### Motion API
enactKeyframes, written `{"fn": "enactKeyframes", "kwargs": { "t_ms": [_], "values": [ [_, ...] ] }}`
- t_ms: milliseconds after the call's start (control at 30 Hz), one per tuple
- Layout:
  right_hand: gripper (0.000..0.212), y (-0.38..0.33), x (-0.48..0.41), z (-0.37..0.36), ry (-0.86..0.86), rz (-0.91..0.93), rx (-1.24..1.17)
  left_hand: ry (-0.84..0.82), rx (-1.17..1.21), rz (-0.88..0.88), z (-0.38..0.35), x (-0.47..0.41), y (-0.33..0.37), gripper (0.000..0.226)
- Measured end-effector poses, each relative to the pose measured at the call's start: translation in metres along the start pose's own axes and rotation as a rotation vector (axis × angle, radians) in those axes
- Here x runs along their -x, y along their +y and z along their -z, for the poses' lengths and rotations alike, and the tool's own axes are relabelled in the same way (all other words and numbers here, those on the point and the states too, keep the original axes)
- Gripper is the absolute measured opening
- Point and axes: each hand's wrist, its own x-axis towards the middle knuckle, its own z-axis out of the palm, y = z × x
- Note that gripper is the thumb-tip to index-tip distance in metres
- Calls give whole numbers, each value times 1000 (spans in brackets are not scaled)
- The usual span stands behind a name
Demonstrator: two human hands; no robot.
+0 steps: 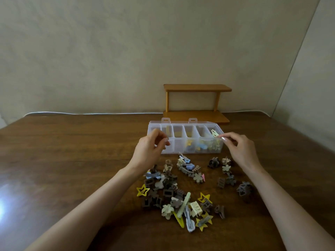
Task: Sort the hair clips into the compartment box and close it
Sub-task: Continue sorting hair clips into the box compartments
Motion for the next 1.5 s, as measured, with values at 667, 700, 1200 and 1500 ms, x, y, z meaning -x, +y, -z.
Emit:
{"fn": "enactKeyframes", "kwargs": {
  "t_ms": [667, 700, 1200, 1500],
  "values": [
    [14, -47, 22, -22, -39, 461, 87, -147, -163, 32, 23, 24, -18, 4],
    [11, -49, 24, -25, -84, 481, 86, -142, -167, 30, 22, 25, -19, 3],
    [20, -52, 28, -29, -414, 499, 214, -220, -182, -36, 18, 29, -16, 5],
    [12, -68, 31, -15, -695, 349, -136, -502, -214, -193, 17, 32, -13, 36]
  ]
}}
